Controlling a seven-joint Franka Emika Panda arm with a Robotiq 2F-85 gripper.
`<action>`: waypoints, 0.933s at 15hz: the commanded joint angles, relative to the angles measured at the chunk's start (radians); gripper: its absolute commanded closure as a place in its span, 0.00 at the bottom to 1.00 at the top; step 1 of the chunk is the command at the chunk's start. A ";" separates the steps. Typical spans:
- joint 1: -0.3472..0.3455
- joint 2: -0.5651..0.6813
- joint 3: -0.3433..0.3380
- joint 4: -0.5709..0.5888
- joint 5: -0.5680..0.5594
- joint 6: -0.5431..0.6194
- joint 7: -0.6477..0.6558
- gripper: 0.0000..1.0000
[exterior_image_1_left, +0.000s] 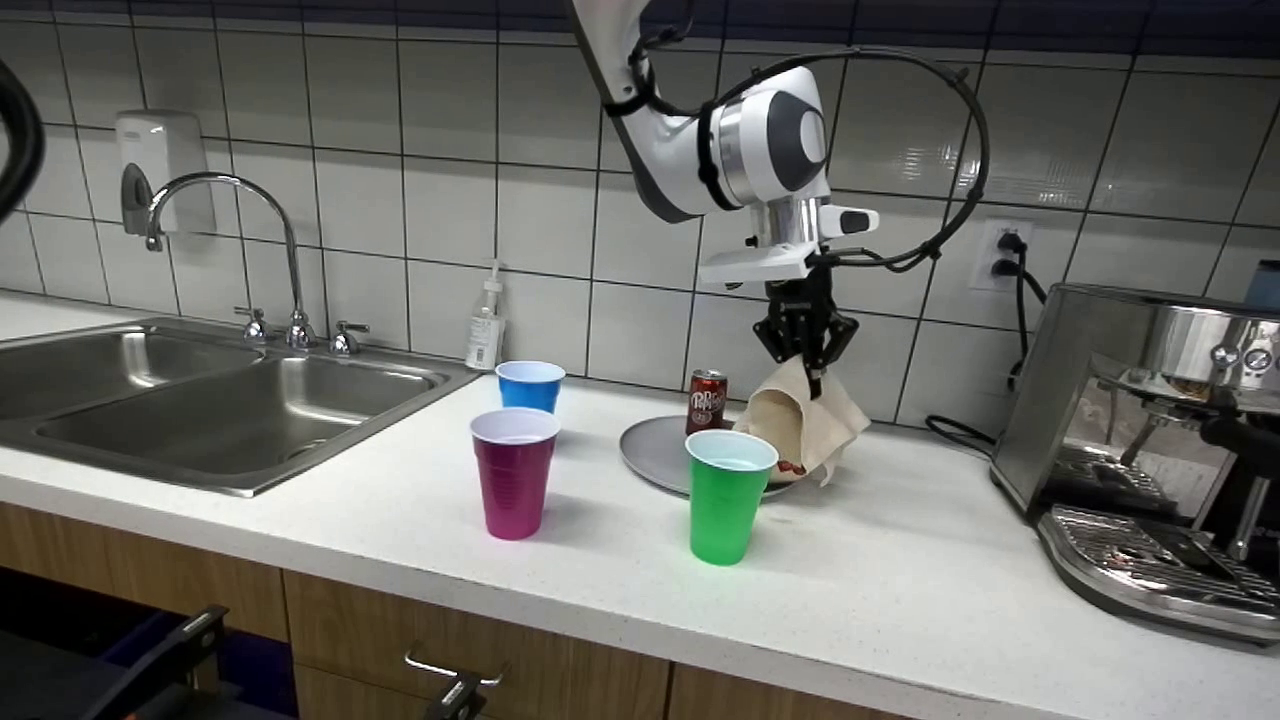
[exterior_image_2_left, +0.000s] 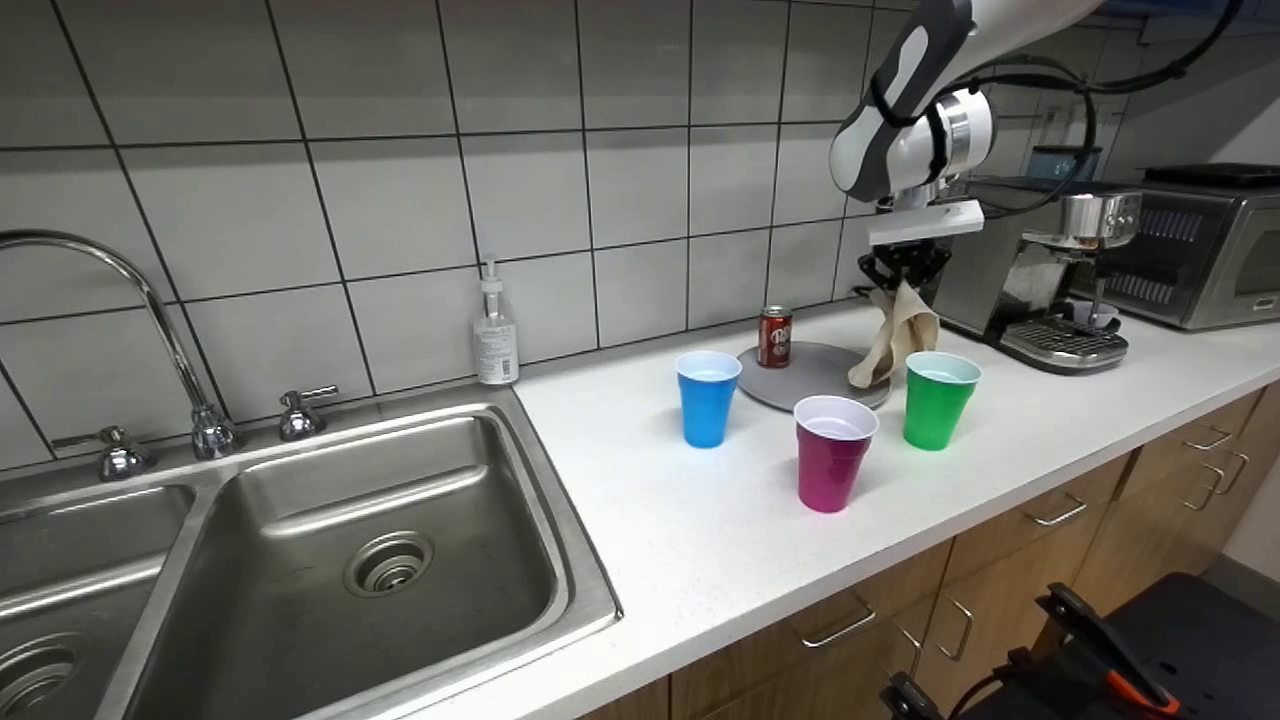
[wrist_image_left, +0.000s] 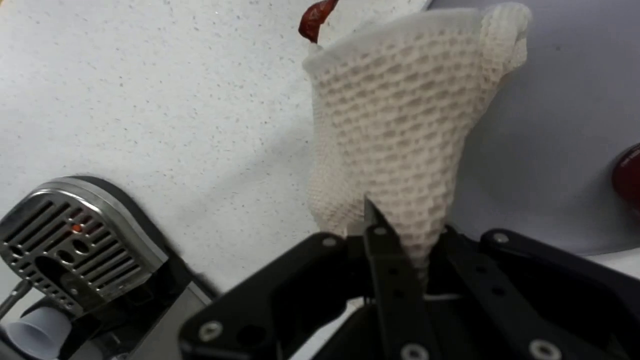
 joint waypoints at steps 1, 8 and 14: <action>-0.021 -0.038 -0.018 -0.030 0.012 -0.032 0.051 0.98; -0.056 -0.047 -0.075 -0.050 0.015 -0.038 0.118 0.98; -0.054 -0.047 -0.109 -0.064 -0.001 -0.044 0.163 0.71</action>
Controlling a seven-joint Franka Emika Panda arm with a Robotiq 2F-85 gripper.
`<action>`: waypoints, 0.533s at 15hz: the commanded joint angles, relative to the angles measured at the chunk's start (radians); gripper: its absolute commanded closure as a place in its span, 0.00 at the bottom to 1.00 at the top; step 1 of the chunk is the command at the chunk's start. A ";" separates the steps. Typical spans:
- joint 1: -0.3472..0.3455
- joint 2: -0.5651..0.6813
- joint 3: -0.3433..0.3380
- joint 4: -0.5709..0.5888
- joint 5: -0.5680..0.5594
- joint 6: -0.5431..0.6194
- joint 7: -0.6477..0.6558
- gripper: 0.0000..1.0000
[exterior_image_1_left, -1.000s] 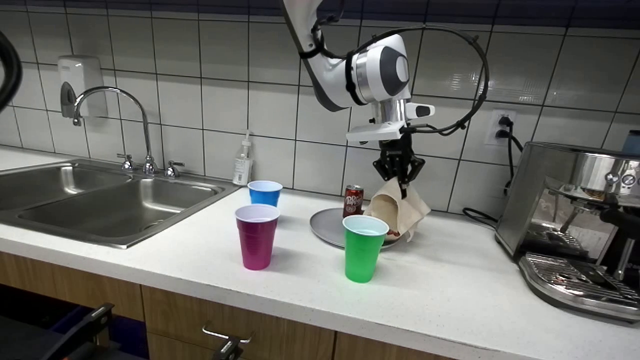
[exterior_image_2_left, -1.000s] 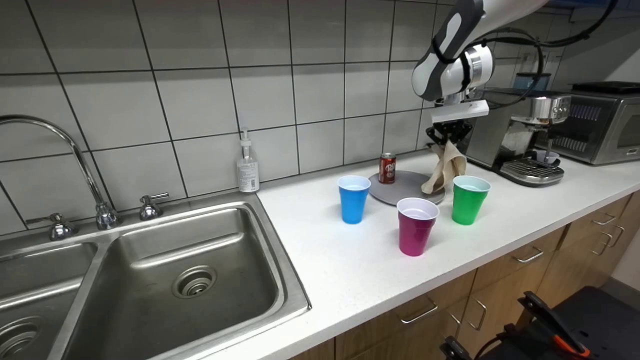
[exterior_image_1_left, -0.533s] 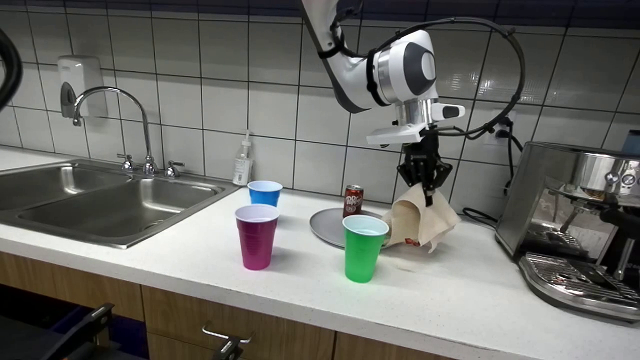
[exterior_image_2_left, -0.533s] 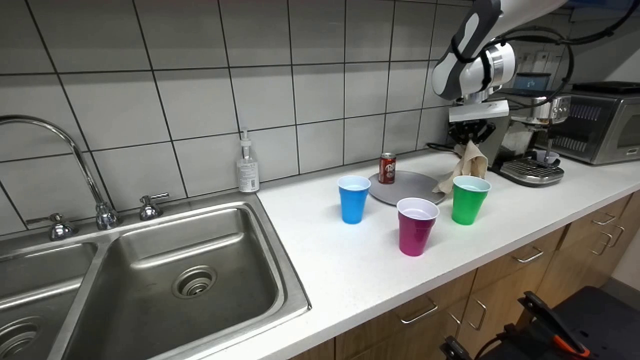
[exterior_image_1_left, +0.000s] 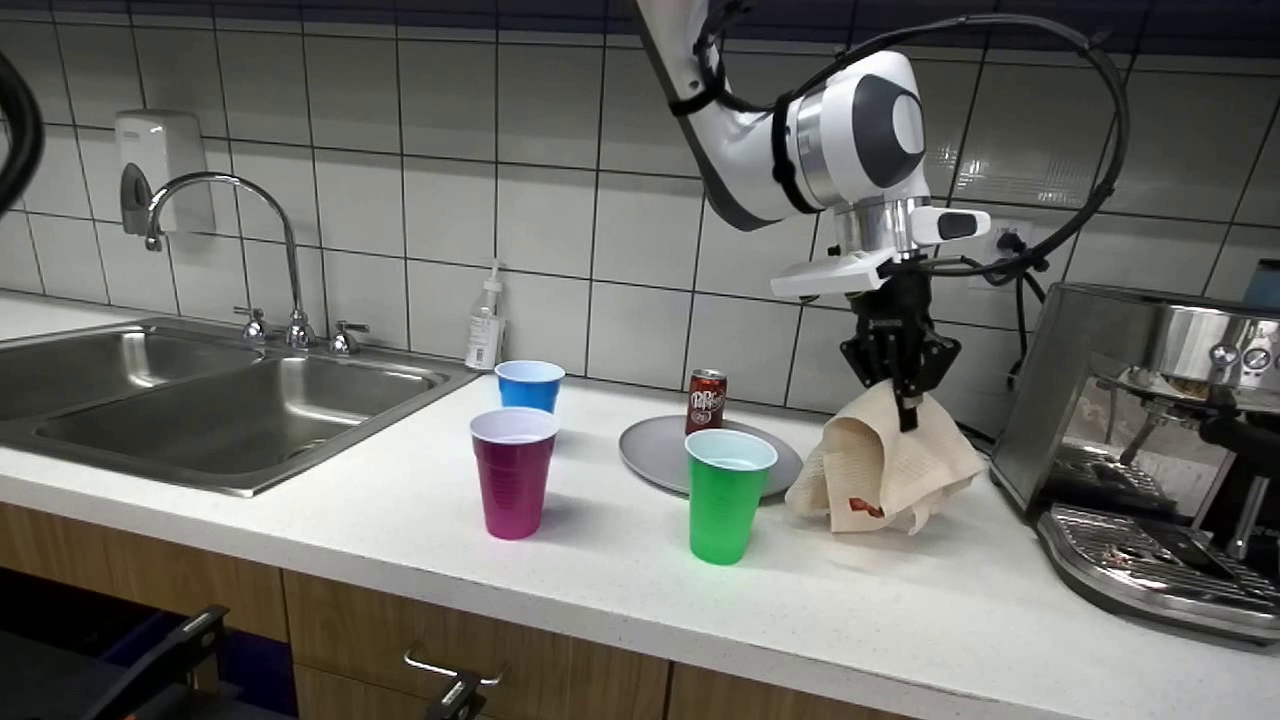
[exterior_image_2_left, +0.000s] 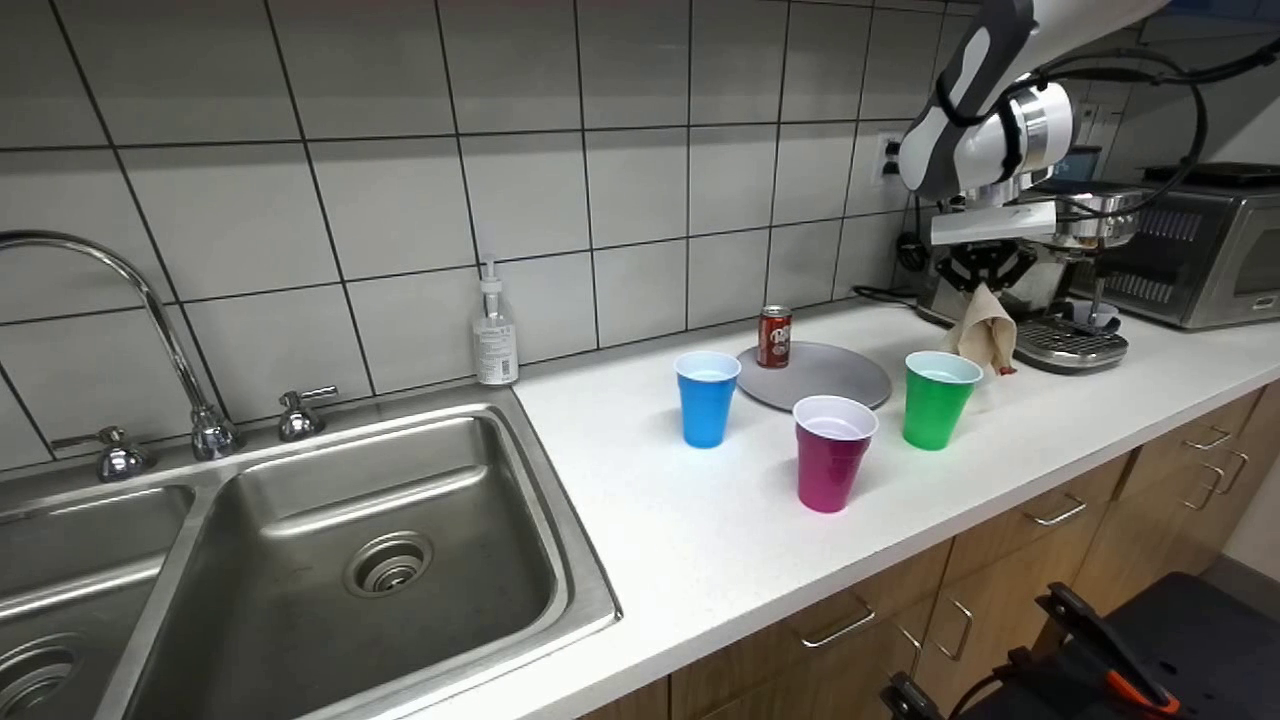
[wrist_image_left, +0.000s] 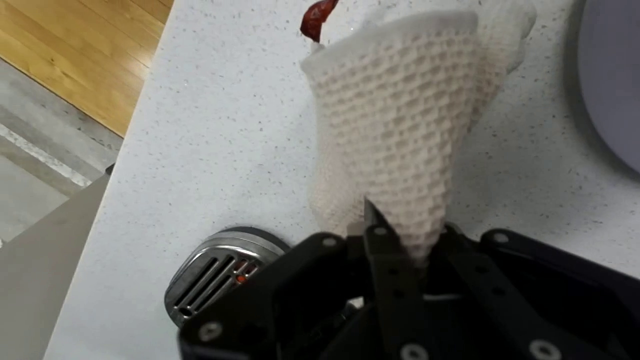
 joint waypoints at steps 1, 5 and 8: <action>0.007 -0.039 -0.007 -0.034 -0.009 -0.030 0.045 0.65; 0.014 -0.045 -0.002 -0.046 -0.010 -0.029 0.054 0.37; 0.027 -0.059 0.004 -0.056 -0.013 -0.027 0.048 0.16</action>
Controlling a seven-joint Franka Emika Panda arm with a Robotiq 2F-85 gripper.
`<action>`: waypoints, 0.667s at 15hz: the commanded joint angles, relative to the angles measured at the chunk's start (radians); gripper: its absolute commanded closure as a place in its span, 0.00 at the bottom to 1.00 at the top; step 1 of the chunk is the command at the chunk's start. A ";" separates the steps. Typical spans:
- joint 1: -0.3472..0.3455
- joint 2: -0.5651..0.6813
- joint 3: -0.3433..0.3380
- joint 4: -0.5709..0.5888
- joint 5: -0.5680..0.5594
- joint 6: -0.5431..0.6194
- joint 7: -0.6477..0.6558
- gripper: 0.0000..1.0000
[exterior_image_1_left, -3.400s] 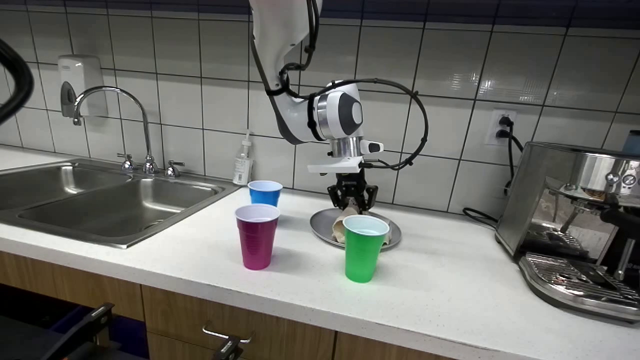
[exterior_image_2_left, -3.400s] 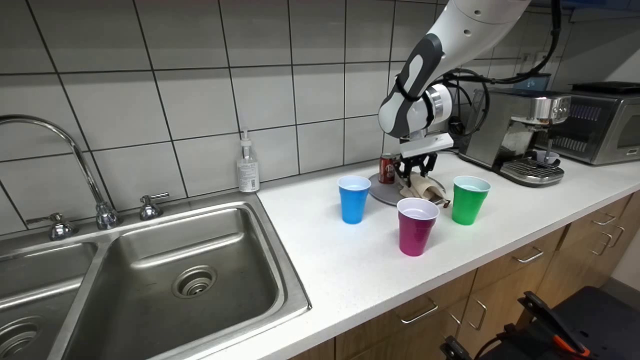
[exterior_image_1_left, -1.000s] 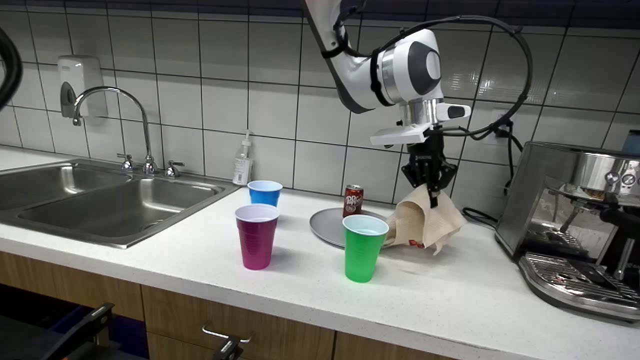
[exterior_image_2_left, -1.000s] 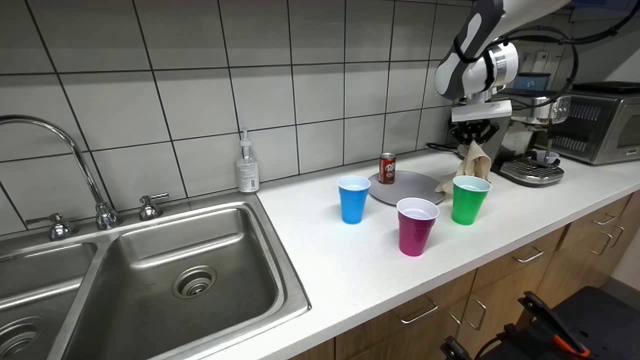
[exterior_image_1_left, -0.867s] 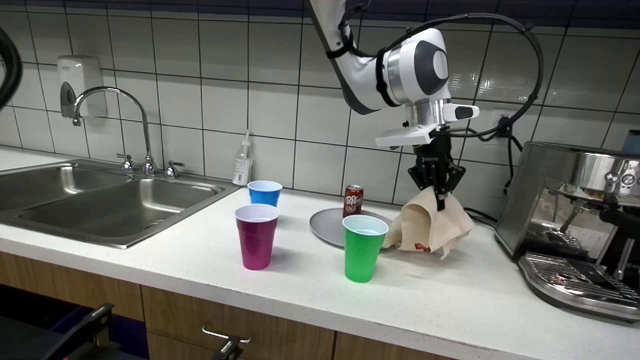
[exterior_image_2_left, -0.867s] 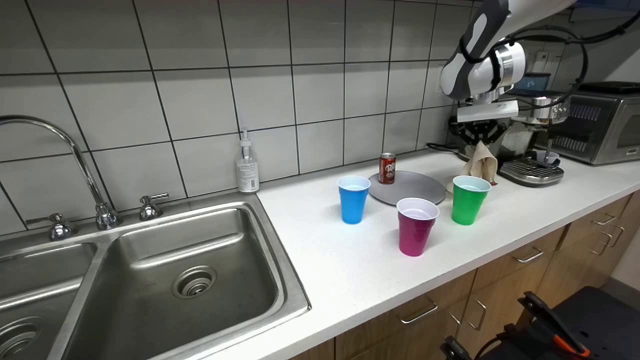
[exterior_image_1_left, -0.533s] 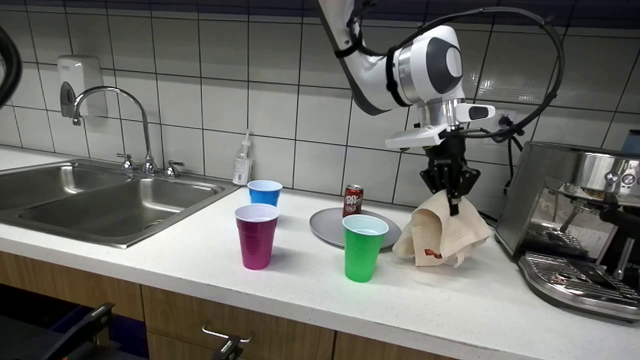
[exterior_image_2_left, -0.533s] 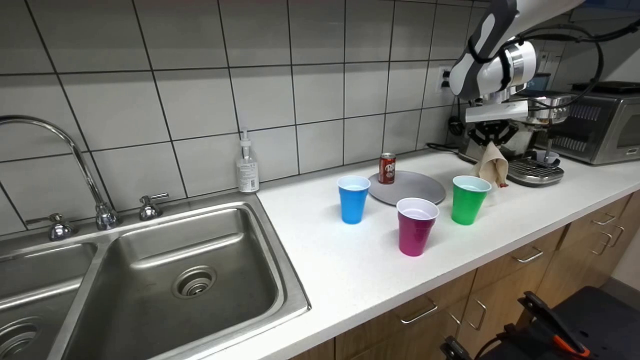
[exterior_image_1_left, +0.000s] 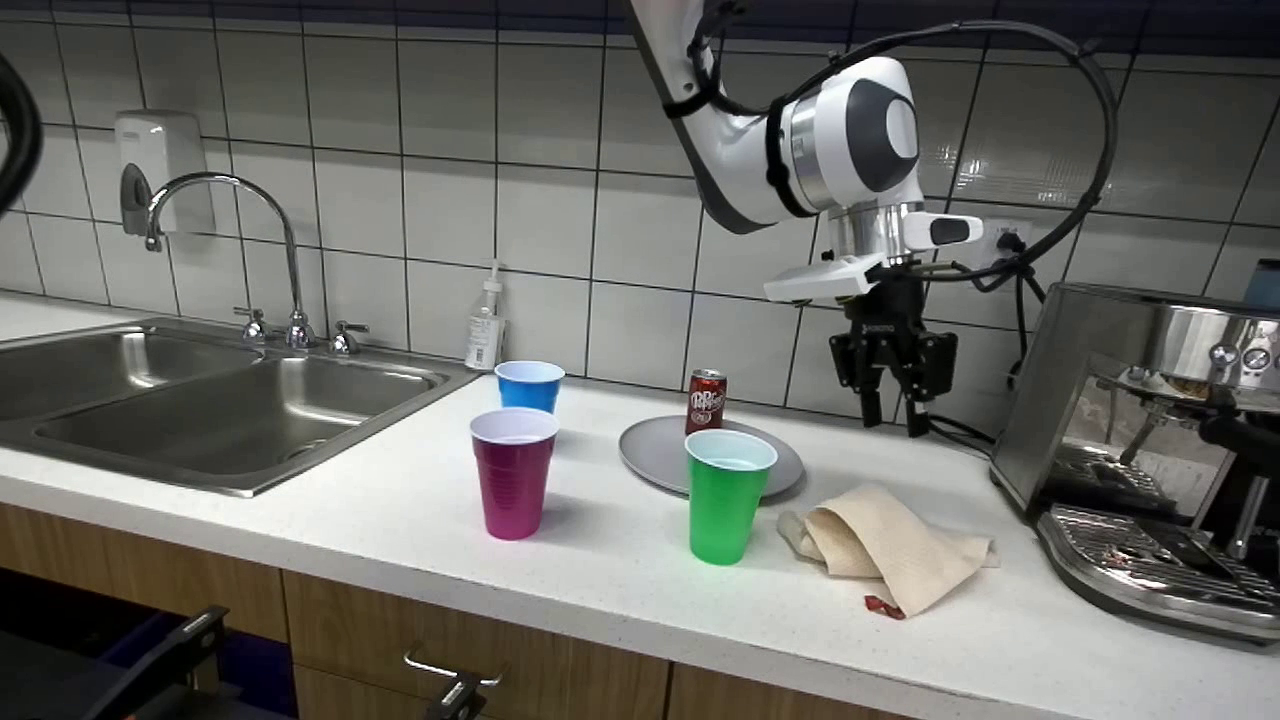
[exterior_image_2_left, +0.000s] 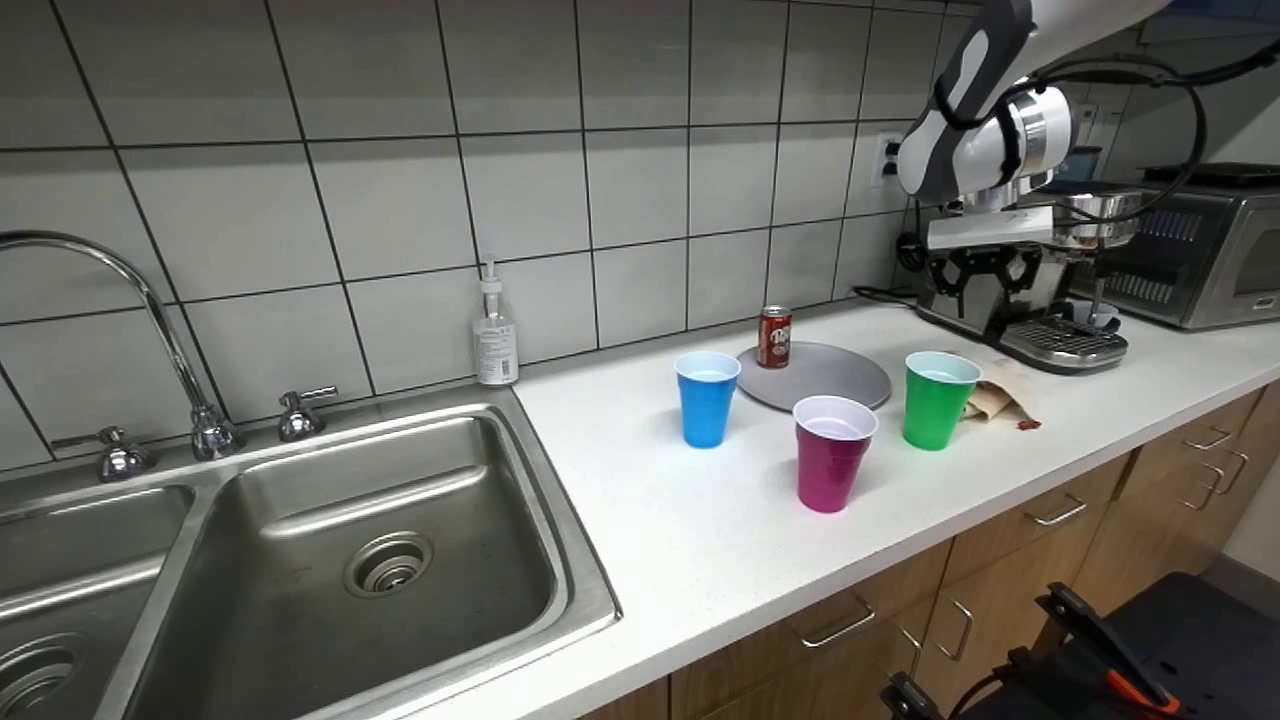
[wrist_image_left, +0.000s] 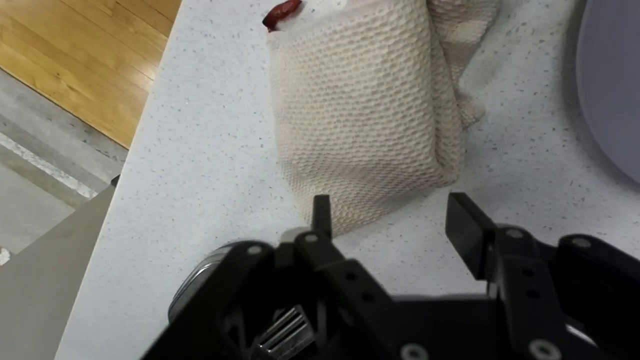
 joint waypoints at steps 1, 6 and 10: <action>0.019 -0.062 0.015 -0.038 -0.008 -0.025 0.015 0.07; 0.054 -0.095 0.052 -0.054 -0.005 -0.011 -0.002 0.00; 0.058 -0.060 0.070 -0.023 -0.006 -0.003 0.001 0.00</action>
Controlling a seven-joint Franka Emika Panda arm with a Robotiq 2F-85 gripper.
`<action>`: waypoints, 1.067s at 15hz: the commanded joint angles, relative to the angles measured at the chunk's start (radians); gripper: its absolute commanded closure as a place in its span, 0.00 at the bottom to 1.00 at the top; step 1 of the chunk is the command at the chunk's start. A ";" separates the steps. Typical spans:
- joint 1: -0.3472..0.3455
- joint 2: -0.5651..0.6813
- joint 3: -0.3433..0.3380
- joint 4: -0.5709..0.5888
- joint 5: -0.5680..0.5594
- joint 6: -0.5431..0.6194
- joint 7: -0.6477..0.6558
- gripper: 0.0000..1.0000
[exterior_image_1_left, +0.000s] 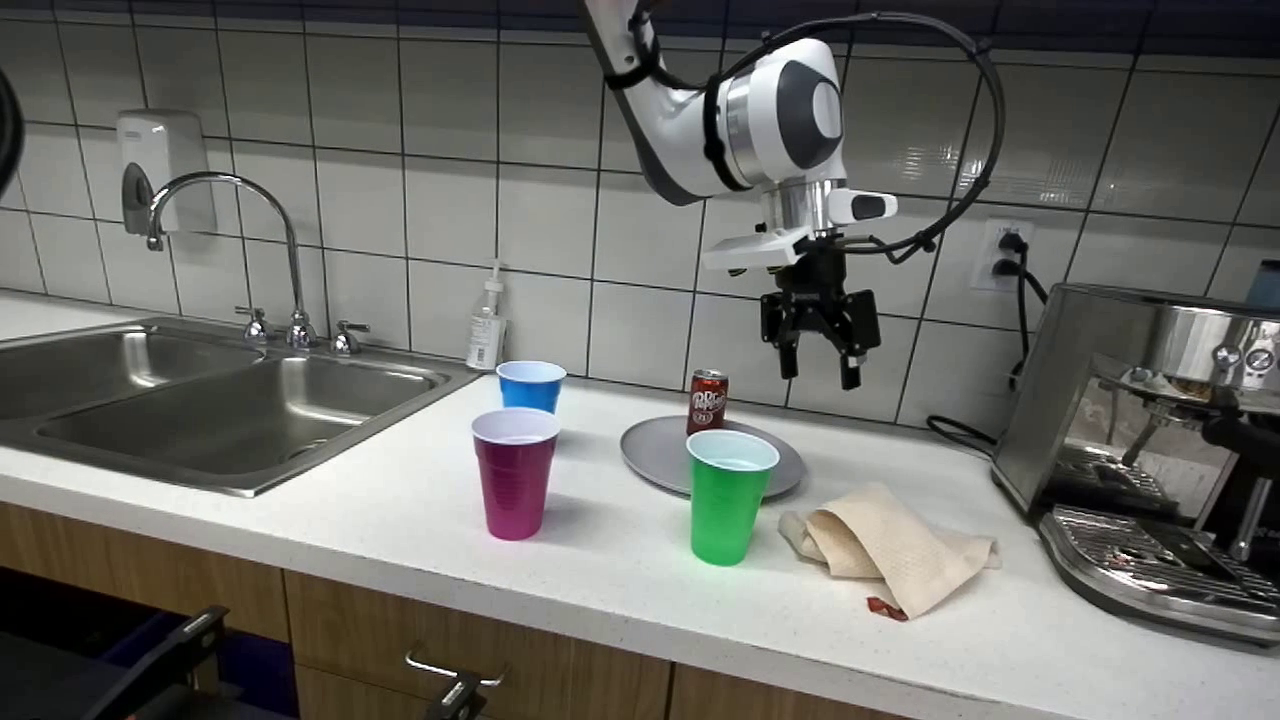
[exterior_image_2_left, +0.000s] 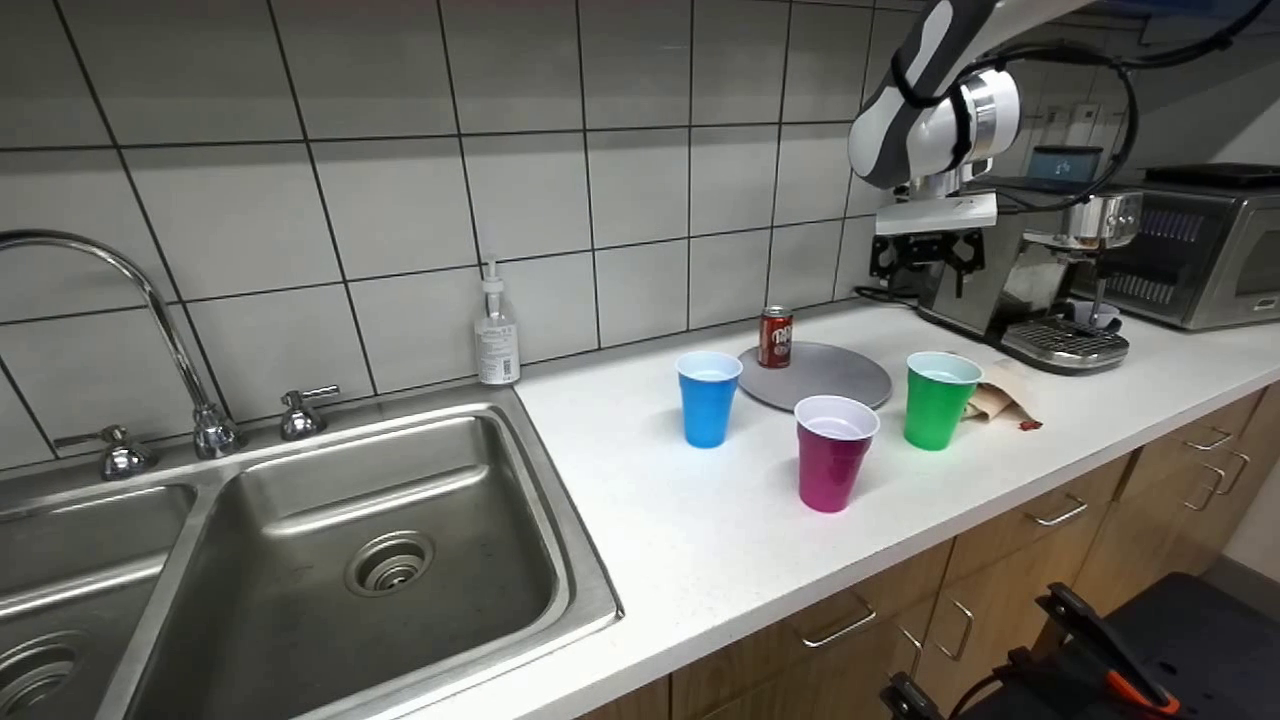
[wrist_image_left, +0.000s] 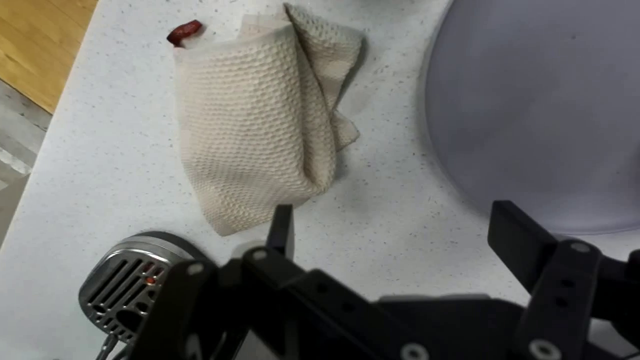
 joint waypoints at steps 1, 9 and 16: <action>-0.008 0.002 0.010 0.004 -0.006 -0.003 0.002 0.00; -0.018 0.007 0.007 0.004 -0.006 -0.002 0.002 0.00; -0.018 0.007 0.007 0.004 -0.006 -0.002 0.002 0.00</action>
